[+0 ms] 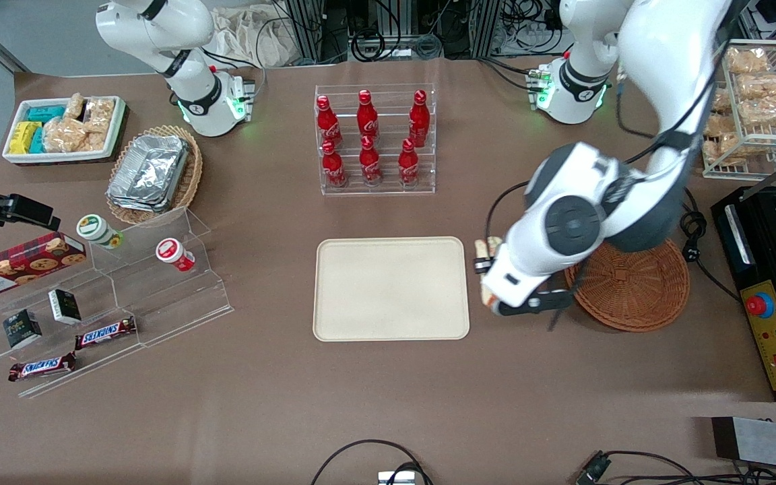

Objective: Place sandwich from basket to tray
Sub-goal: 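Carry the held sandwich from the basket over the cream tray, then lower the sandwich onto the tray and open the left gripper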

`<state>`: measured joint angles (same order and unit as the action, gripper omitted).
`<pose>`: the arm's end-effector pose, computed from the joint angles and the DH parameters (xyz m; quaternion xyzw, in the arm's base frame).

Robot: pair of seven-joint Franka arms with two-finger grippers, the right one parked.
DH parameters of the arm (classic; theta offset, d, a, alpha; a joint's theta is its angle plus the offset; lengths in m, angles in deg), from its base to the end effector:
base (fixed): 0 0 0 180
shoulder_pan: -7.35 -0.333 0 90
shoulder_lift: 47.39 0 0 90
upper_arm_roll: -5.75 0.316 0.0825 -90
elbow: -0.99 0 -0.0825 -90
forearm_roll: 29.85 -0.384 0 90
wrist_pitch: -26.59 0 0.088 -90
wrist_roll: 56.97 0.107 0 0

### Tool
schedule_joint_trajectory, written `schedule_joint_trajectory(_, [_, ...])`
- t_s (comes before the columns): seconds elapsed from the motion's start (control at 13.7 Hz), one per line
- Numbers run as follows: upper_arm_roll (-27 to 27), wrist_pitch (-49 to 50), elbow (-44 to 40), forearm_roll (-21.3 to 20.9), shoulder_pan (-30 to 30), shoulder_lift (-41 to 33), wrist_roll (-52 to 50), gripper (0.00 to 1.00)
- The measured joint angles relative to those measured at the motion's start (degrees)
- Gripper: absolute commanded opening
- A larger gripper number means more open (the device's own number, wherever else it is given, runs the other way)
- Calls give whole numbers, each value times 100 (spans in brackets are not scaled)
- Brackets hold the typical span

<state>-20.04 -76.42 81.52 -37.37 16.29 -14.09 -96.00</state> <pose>0.6054 -0.3361 0.3797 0.9951 0.0428 -0.0886 0.0082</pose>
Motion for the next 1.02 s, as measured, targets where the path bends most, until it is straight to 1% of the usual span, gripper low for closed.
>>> schedule_joint_trajectory(0.22, [3,-559,-15,-348,457,628,-106,0])
schedule_joint_trajectory(0.37, [6,-808,-31,-427,584,988,-198,0])
schedule_joint_trajectory(0.44, [8,-840,-46,-463,587,1127,-201,3])
schedule_joint_trajectory(0.51, [21,-855,-62,-537,580,1243,-202,19])
schedule_joint_trajectory(0.59, [30,-917,-78,-632,575,1350,-234,47])
schedule_joint_trajectory(0.66, [31,-1060,-96,-692,579,1448,-317,69])
schedule_joint_trajectory(0.73, [29,-1192,-118,-716,591,1531,-414,100])
schedule_joint_trajectory(1.02, [17,-1252,-264,-736,595,1591,-529,100])
